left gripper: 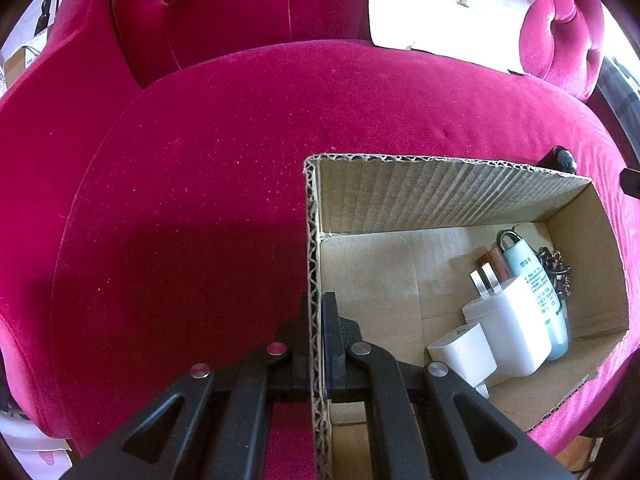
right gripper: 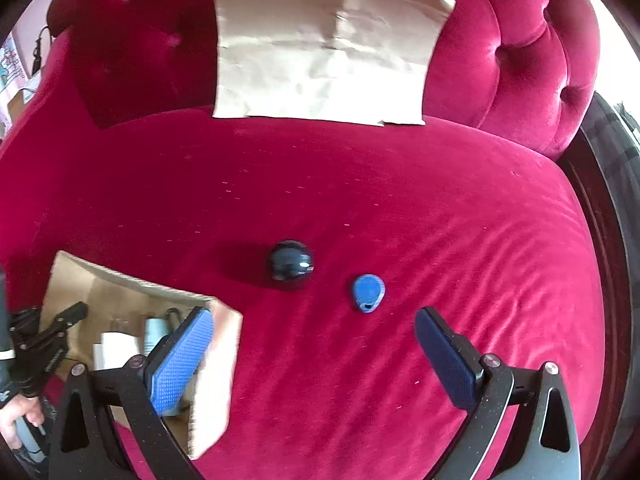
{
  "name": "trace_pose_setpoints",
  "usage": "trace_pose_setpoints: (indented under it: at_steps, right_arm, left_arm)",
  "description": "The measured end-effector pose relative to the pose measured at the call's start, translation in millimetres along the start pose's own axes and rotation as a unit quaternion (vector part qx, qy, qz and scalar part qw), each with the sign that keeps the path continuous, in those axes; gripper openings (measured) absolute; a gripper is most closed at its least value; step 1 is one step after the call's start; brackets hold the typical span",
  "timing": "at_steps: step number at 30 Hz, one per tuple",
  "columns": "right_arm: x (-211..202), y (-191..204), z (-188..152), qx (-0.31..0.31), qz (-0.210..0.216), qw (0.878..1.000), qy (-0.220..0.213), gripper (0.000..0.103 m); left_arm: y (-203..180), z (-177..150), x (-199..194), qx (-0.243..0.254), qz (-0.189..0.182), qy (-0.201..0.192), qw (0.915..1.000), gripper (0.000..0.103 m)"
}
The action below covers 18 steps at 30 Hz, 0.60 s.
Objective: Organize rigid objects
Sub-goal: 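Move the right tool toward the blue key fob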
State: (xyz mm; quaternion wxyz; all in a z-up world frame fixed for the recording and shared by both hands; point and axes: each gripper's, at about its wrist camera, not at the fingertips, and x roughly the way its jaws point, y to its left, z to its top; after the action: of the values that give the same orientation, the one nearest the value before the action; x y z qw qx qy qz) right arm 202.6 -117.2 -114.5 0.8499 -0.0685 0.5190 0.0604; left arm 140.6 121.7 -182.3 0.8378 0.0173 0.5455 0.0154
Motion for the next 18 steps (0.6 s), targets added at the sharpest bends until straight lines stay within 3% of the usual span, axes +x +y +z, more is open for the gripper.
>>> trace_pose_setpoints:
  at_steps: [12, 18]
  right_arm:
    - [52.9, -39.9, -1.3, 0.004, -0.016, 1.0, 0.025, 0.1]
    - [72.0, -47.0, -2.1, 0.012, -0.01, 0.999, 0.036, 0.085]
  left_arm:
    - [3.2, 0.6, 0.5, -0.002, -0.002, 0.002, 1.0, 0.003]
    - [6.7, 1.8, 1.1, -0.002, -0.004, 0.003, 1.0, 0.003]
